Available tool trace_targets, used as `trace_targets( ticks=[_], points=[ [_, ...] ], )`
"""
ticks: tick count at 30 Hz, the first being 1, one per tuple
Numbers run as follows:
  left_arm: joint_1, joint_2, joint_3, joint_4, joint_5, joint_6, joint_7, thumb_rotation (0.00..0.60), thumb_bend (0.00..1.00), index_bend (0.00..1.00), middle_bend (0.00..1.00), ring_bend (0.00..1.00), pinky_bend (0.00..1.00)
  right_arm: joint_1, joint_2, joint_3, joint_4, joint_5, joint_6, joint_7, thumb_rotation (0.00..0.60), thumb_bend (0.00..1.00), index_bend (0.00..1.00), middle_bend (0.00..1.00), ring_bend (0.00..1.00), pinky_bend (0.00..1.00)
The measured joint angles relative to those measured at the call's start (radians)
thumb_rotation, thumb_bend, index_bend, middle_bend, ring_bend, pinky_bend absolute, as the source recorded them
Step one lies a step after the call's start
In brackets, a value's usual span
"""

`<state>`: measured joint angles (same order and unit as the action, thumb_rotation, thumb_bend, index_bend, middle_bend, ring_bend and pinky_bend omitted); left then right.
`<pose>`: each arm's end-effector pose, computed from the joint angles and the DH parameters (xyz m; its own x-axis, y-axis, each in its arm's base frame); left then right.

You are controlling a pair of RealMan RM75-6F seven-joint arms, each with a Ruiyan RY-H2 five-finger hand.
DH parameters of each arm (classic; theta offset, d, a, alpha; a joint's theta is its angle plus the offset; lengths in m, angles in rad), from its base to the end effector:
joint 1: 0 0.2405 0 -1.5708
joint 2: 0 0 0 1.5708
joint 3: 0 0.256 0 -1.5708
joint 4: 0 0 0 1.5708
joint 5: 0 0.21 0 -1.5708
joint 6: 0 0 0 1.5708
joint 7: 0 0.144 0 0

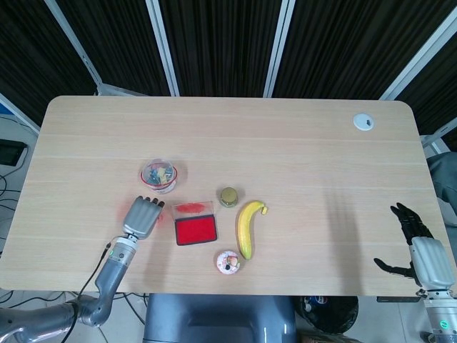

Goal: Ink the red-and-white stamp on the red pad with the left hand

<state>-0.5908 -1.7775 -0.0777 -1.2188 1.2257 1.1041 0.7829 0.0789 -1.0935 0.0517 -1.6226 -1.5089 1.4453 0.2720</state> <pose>-0.2009 0.3027 -0.0677 0.8078 0.0674 0.5857 0.5654 -0.3697 -0.7373 -0.3129 -0.1794 0.1609 0.1492 -0.0434 0.9879 -0.9888 -0.0012 0.1493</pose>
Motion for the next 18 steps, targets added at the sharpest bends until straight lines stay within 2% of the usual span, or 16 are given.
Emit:
trace_targets(
  ticks=[18],
  points=[
    [0.007,-0.002,0.000,0.003,-0.011,0.013,0.026,0.600,0.40,0.55,0.56,0.48,0.57,-0.001,0.000,-0.001,0.000,-0.002,0.001,-0.001,0.600,0.15,0.00,0.00,0.00,0.18]
  ],
)
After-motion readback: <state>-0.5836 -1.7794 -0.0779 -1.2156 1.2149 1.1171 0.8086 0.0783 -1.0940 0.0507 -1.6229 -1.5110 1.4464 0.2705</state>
